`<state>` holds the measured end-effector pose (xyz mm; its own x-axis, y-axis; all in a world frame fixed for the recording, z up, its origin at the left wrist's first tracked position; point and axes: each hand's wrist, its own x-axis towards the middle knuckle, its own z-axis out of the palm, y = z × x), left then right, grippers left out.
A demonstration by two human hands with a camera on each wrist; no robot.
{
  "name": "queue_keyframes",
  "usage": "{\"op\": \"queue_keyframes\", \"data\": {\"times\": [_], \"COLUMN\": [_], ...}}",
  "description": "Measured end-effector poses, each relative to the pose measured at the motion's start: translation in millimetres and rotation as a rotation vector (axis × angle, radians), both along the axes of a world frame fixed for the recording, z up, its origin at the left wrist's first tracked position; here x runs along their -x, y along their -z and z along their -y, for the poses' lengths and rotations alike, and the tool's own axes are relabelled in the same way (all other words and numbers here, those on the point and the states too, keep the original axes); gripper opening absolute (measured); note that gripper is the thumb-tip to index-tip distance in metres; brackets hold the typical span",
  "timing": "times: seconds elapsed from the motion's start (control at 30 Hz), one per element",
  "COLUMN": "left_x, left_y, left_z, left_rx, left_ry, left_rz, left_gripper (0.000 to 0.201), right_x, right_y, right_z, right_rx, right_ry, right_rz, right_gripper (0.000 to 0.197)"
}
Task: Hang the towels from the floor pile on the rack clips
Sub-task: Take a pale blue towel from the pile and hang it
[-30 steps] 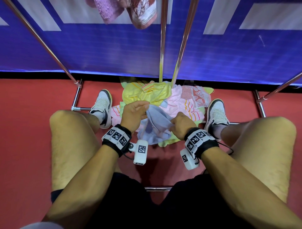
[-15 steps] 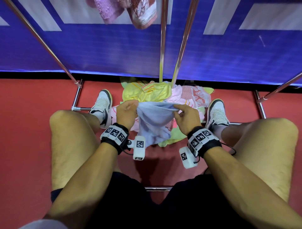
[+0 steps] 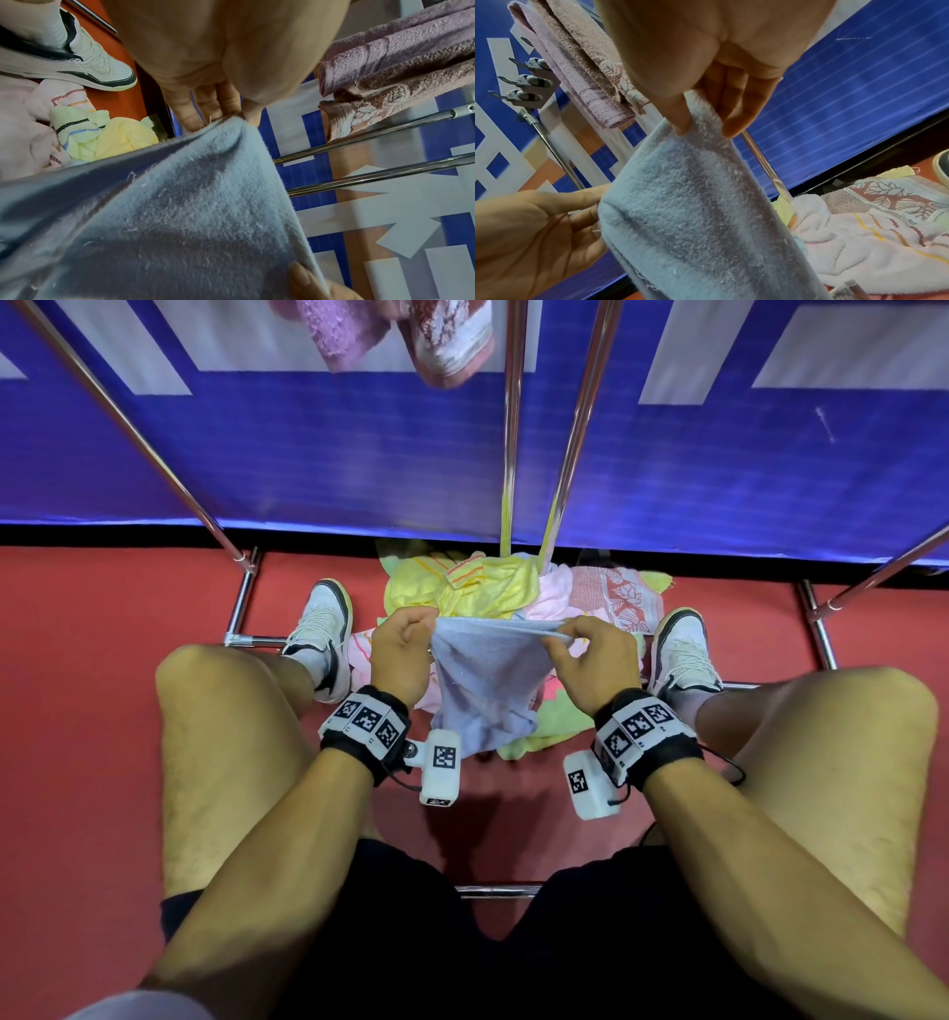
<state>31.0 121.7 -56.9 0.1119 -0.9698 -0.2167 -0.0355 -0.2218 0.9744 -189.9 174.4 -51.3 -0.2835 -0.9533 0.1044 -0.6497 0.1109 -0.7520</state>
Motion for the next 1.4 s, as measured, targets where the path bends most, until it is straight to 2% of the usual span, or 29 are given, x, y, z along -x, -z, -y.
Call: {"op": "queue_keyframes", "data": {"times": [0.1, 0.23, 0.3, 0.37, 0.4, 0.53, 0.7, 0.83, 0.93, 1.03, 1.2, 1.4], "left_x": [0.2, 0.7, 2.4, 2.9, 2.8, 5.2, 13.8, 23.1, 29.4, 31.5, 31.5, 37.8], "left_y": [-0.4, 2.6, 2.0, 1.8, 2.2, 0.1, 0.8, -1.0, -3.9, -7.4, -11.5, -8.0], "left_z": [-0.5, -1.3, -2.8, -3.7, -3.8, -6.4, -17.9, -27.5, -31.5, -37.0, -38.1, -44.6], "left_rx": [0.010, 0.025, 0.048, 0.067, 0.069, 0.052, -0.020, -0.092, -0.111, -0.076, 0.005, 0.026], "left_ry": [-0.004, -0.021, -0.010, 0.003, 0.002, -0.017, 0.035, 0.087, 0.101, 0.144, 0.179, 0.270], "left_rz": [0.034, 0.101, 0.133, 0.145, 0.144, 0.105, 0.100, 0.020, -0.014, 0.027, 0.095, 0.102], "left_gripper": [0.006, 0.013, 0.012, 0.012, 0.012, 0.014, 0.015, 0.010, 0.018, 0.024, 0.014, 0.017], "right_x": [0.9, 2.5, 4.1, 4.4, 4.0, 3.0, 5.4, 5.3, -1.5, -11.1, -15.3, -26.3], "right_y": [-0.9, -4.0, -3.4, -2.9, -3.3, -3.6, -8.8, -7.7, -5.5, -8.2, -11.3, -9.7], "right_z": [0.4, 1.0, 2.7, 4.0, 4.0, 2.9, 3.9, 2.3, -1.4, -5.2, -4.2, -7.6], "right_rx": [-0.008, 0.001, -0.012, -0.024, -0.036, -0.094, -0.159, -0.235, -0.263, -0.276, -0.310, -0.324], "right_ry": [-0.017, -0.053, -0.059, -0.073, -0.078, -0.063, 0.013, -0.030, -0.116, -0.199, -0.266, -0.355], "right_rz": [0.023, 0.139, 0.119, 0.097, 0.094, 0.096, 0.092, 0.109, 0.163, 0.231, 0.338, 0.391], "right_gripper": [0.012, 0.023, 0.021, 0.006, 0.005, 0.013, 0.004, 0.011, 0.013, 0.018, 0.023, 0.041]}}
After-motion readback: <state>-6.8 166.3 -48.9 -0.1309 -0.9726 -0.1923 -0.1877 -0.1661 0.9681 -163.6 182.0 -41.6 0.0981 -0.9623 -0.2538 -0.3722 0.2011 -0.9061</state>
